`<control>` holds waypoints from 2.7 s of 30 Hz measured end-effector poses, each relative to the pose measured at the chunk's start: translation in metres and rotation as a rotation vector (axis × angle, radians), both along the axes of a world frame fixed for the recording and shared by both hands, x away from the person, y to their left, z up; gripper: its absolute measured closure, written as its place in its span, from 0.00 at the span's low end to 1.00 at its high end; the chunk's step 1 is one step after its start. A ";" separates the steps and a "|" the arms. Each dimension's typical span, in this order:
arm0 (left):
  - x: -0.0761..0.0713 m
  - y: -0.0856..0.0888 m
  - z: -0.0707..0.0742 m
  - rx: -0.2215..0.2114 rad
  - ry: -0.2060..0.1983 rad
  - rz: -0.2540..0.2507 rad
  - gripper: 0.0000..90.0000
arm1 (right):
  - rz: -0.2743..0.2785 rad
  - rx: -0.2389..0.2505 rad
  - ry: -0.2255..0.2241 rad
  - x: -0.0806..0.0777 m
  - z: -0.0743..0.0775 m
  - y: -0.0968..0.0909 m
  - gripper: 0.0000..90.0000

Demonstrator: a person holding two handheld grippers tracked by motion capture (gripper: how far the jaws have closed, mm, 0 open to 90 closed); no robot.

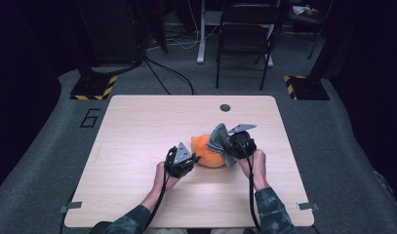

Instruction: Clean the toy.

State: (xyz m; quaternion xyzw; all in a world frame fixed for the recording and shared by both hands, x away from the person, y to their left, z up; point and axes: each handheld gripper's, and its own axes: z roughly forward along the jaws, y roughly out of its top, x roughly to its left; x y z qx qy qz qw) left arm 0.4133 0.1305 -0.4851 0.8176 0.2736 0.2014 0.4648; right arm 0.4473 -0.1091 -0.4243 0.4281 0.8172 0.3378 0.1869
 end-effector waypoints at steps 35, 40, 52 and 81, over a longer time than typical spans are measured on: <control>0.003 0.009 0.016 -0.050 0.097 0.005 0.92 | 0.012 -0.016 -0.008 -0.002 0.000 0.009 0.83; 0.004 0.009 0.016 -0.048 0.097 0.005 0.92 | -0.028 -0.028 0.036 0.008 -0.013 -0.003 0.83; 0.005 0.012 0.016 -0.056 0.109 0.013 0.92 | -0.016 -0.017 -0.012 0.000 0.005 -0.002 0.83; 0.005 0.011 0.014 -0.052 0.104 0.008 0.92 | -0.024 -0.041 0.050 0.011 -0.016 -0.003 0.83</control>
